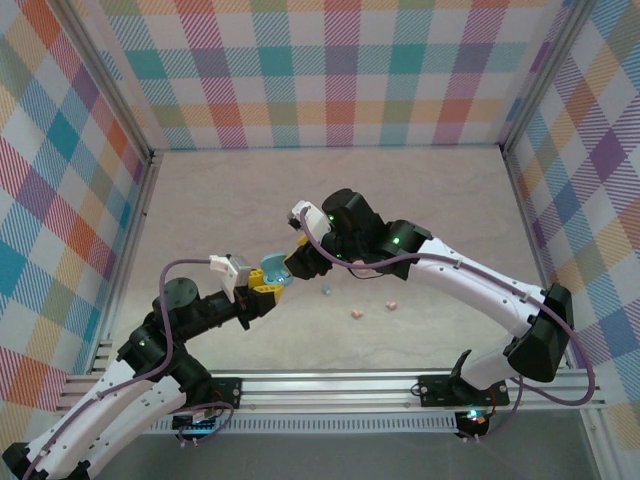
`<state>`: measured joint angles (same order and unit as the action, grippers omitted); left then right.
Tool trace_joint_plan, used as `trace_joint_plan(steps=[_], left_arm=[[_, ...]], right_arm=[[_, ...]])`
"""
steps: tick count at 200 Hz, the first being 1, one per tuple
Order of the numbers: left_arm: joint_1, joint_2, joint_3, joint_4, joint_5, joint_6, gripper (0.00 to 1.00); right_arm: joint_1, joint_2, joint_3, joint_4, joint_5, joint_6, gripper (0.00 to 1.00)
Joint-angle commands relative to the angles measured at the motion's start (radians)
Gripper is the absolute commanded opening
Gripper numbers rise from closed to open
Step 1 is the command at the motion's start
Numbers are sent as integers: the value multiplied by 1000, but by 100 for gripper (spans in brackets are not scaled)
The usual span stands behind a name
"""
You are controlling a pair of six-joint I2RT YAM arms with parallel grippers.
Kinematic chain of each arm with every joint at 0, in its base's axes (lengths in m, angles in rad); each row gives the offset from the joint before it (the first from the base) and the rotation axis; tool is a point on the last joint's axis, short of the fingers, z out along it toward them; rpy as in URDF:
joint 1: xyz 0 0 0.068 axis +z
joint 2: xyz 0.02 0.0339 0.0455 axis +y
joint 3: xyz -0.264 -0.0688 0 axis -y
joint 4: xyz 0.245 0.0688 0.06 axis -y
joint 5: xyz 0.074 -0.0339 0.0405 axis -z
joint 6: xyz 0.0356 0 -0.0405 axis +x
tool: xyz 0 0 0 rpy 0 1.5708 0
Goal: Insert the wireless bluetooth earbuds into the charging case
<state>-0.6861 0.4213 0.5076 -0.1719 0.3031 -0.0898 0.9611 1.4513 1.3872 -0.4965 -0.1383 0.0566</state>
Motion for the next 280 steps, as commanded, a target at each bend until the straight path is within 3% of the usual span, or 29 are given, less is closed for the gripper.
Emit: trace_joint_plan(steps=[1, 70, 115, 147, 185, 280], left_arm=[[-9, -12, -15, 51, -8, -14, 24], [-9, -19, -9, 3, -69, -11, 24], [-9, -26, -8, 2, -75, -11, 24], [-8, -27, -8, -2, -77, -16, 24], [-9, -36, 2, -24, -76, -15, 24], [-9, -47, 28, -63, -75, -8, 24]], right_arm=[[-9, 5, 39, -36, 21, 34, 58], [-35, -114, 13, -50, -22, 116, 58], [-146, -170, -37, -96, 27, 229, 57], [-196, -62, -50, -204, 90, 311, 52], [-186, 100, -127, -187, 105, 400, 40], [-83, 431, -17, -225, 146, 392, 35]])
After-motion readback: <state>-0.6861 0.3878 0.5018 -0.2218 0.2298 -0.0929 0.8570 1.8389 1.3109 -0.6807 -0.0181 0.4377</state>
